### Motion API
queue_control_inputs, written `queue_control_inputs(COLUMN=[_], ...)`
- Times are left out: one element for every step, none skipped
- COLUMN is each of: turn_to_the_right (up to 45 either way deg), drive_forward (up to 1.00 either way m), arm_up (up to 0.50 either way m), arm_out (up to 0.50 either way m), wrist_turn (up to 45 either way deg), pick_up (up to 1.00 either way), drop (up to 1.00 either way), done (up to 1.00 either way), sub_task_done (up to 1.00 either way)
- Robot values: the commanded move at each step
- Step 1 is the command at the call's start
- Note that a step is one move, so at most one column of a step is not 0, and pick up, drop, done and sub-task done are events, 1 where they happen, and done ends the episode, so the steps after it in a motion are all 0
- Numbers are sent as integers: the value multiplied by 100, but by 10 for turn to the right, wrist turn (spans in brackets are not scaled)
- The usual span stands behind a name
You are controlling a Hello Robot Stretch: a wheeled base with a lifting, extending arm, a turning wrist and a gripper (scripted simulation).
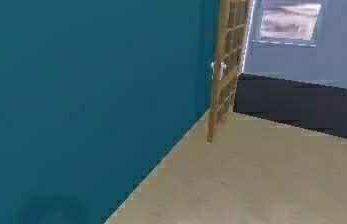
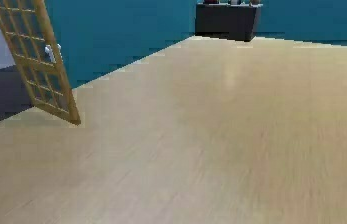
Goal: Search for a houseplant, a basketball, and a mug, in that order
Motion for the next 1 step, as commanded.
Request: queue_control_inputs(turn_to_the_right=[450], drive_forward=[0], arm_up=[0], arm_out=[0], wrist_turn=[0], pick_up=[0], drop=[0], done=[0], sub_task_done=[0])
